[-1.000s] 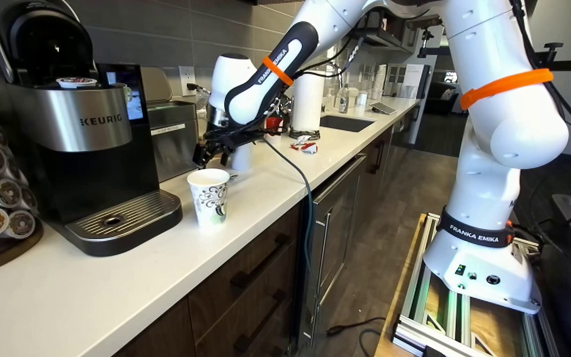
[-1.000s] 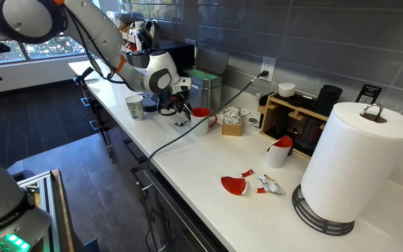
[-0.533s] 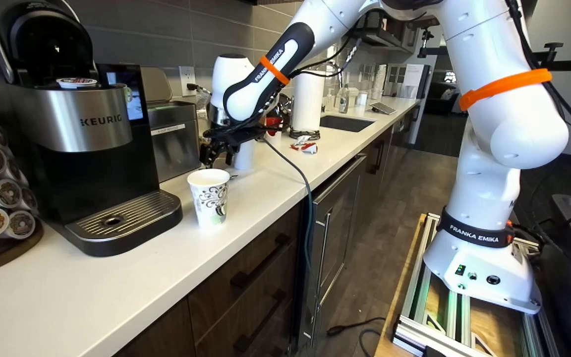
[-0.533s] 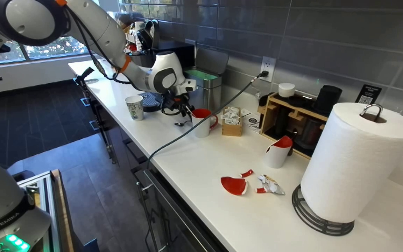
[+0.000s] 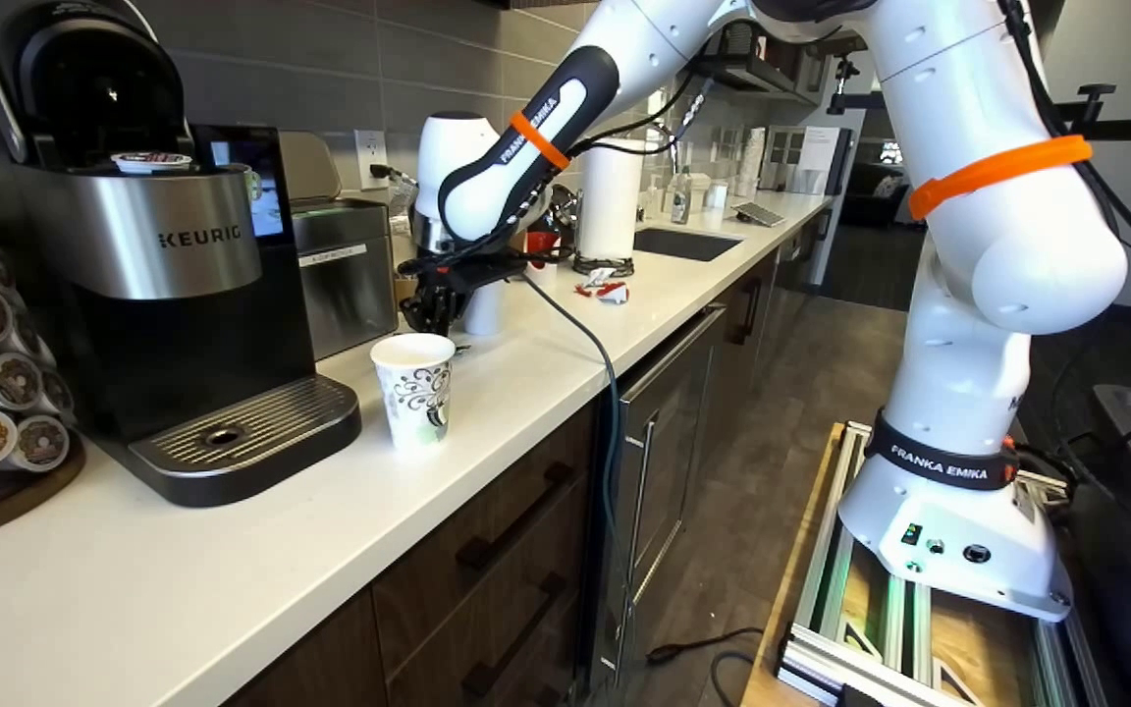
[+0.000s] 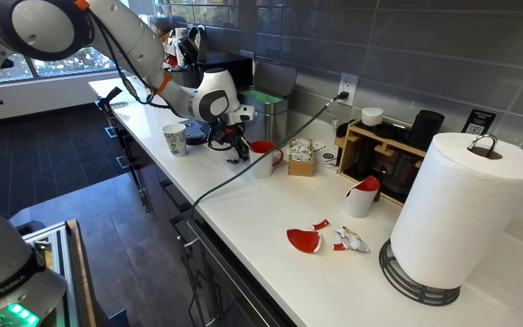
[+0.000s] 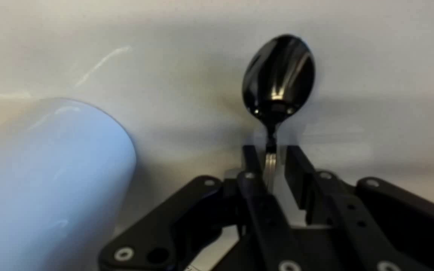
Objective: Put the spoon in the mug cup
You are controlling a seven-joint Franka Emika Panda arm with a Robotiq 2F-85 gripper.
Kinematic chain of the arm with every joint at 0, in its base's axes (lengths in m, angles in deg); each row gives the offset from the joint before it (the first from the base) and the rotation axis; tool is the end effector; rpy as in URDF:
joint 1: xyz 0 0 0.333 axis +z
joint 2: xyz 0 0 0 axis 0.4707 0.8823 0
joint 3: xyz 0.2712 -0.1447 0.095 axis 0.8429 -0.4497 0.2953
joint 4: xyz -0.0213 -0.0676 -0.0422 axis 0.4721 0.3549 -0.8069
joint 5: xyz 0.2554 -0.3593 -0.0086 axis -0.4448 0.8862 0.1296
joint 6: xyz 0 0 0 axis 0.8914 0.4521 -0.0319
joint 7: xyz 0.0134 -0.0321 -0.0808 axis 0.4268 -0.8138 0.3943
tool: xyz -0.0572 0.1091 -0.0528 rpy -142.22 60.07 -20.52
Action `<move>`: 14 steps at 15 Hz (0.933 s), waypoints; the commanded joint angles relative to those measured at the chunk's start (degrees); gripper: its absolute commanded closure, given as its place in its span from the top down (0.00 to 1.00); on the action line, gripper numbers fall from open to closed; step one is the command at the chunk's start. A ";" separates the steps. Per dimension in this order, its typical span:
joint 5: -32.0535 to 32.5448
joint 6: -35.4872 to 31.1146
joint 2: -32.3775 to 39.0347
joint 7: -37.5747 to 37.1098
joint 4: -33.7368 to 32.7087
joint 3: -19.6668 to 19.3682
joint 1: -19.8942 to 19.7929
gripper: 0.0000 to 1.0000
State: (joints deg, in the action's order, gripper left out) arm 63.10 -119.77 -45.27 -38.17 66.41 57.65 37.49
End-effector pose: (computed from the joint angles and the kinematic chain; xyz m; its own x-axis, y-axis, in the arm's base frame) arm 0.6868 0.1160 0.2125 0.9665 0.0266 0.2551 0.0134 -0.9985 0.0532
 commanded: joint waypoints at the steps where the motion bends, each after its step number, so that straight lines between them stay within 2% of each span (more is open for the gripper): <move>1: -1.87 1.24 1.13 1.26 -1.24 0.14 0.45 0.01; 5: -2.38 1.11 -2.00 1.50 0.29 0.32 0.16 0.02; 11: -12.51 1.83 -13.20 9.86 6.47 4.94 -5.00 0.02; 14: -13.90 0.28 -18.43 9.50 9.72 3.78 -5.51 0.02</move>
State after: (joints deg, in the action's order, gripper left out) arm 52.04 -119.54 -57.12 -30.20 70.67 61.28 33.32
